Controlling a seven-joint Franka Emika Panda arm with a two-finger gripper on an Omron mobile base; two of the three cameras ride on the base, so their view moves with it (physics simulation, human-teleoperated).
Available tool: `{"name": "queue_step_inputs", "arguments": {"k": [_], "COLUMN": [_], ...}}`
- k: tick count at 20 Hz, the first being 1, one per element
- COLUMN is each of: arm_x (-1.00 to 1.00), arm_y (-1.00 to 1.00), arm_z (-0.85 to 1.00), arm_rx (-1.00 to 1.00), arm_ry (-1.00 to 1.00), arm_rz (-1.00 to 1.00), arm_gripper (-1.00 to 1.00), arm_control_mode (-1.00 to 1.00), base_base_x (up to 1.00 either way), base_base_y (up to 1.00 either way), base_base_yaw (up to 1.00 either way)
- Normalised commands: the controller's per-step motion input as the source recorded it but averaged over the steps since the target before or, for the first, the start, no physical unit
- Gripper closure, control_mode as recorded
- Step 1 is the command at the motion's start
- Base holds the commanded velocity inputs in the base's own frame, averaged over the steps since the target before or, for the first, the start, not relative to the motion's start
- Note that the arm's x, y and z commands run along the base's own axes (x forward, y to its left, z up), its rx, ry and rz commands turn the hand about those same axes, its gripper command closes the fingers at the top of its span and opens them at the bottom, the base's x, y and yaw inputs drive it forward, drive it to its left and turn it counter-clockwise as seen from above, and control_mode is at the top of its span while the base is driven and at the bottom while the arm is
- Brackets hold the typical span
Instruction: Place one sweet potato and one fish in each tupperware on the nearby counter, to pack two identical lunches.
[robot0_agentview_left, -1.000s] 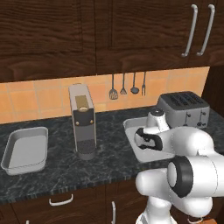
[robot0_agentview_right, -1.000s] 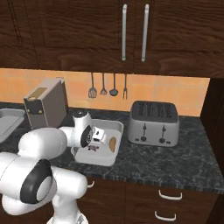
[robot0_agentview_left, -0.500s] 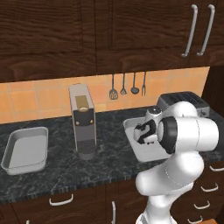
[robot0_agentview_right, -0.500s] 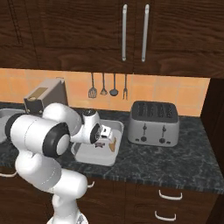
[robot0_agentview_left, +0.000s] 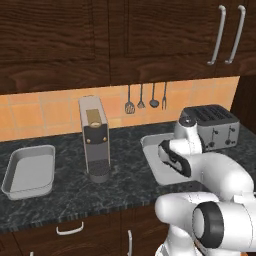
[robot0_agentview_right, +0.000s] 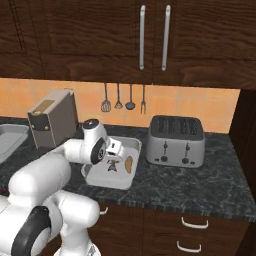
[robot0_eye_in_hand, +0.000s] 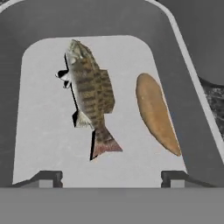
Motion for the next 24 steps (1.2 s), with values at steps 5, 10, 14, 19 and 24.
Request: {"name": "queue_step_inputs", "arguments": {"k": [5,10,14,19,24], "arm_x": [-1.00,-1.00,-0.99,-0.80,0.00], "arm_y": [0.00,0.10,0.43,0.44,0.00], "arm_z": [0.85,0.80,0.61,0.04,0.00], "arm_rx": [0.00,-0.01,-0.14,-0.14,0.00], "arm_ry": [-0.28,-0.22,-0.08,0.01,0.00], "arm_rz": [-0.03,0.03,0.13,0.15,0.00], "arm_gripper": [-1.00,-1.00,-1.00,-1.00,-1.00], "arm_control_mode": [-1.00,-1.00,-1.00,1.00,1.00], "base_base_x": [0.00,0.00,0.00,-0.20,-1.00], "base_base_y": [0.00,0.00,0.00,0.00,-0.66], "base_base_yaw": [0.00,0.00,0.00,0.01,-0.06]}}
